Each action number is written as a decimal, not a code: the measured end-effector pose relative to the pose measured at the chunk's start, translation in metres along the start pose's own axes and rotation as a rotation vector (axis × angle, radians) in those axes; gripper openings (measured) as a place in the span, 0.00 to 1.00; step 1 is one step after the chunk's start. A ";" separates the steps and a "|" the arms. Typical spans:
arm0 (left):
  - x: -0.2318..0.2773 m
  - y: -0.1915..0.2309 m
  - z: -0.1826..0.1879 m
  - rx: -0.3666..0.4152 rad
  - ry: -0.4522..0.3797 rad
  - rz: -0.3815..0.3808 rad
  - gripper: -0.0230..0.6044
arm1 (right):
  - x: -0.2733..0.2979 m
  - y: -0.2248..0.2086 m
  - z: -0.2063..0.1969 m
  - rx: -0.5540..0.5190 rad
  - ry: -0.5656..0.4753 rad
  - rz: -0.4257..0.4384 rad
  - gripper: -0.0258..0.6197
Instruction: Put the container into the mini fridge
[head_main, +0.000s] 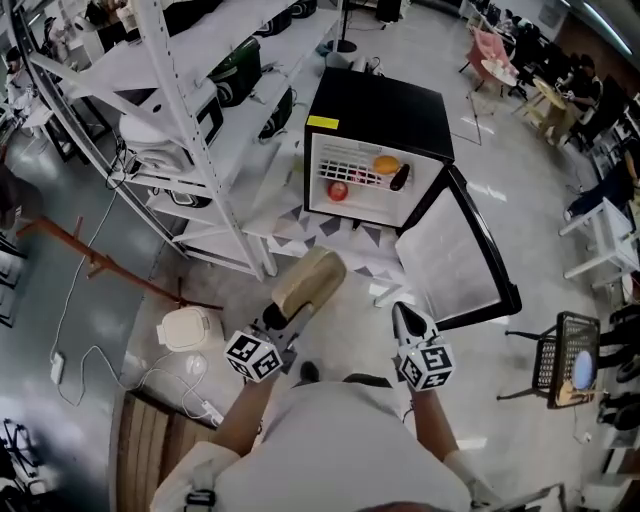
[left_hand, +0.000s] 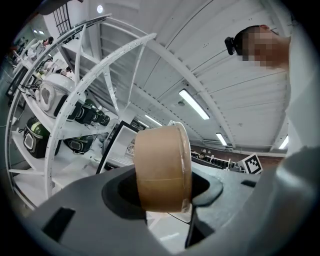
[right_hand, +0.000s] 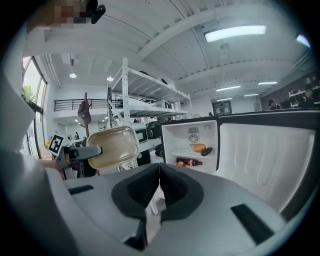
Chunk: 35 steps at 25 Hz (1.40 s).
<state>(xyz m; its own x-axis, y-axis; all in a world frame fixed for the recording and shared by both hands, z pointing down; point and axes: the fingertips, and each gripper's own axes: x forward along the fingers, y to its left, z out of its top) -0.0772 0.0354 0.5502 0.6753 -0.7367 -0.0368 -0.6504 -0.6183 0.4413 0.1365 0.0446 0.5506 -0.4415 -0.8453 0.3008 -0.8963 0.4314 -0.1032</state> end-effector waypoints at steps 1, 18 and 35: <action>0.001 0.004 0.002 -0.008 0.001 -0.006 0.37 | 0.002 0.001 0.000 0.002 0.003 -0.003 0.05; 0.054 0.039 0.001 -0.060 0.032 0.025 0.37 | 0.058 -0.036 0.009 0.031 0.025 0.006 0.05; 0.181 0.095 -0.031 -0.367 0.045 0.122 0.37 | 0.155 -0.101 0.026 0.025 0.084 0.101 0.05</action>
<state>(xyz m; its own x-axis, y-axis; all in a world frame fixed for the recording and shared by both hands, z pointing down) -0.0059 -0.1478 0.6135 0.6204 -0.7810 0.0721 -0.5649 -0.3811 0.7319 0.1570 -0.1384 0.5828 -0.5255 -0.7679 0.3662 -0.8485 0.5044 -0.1599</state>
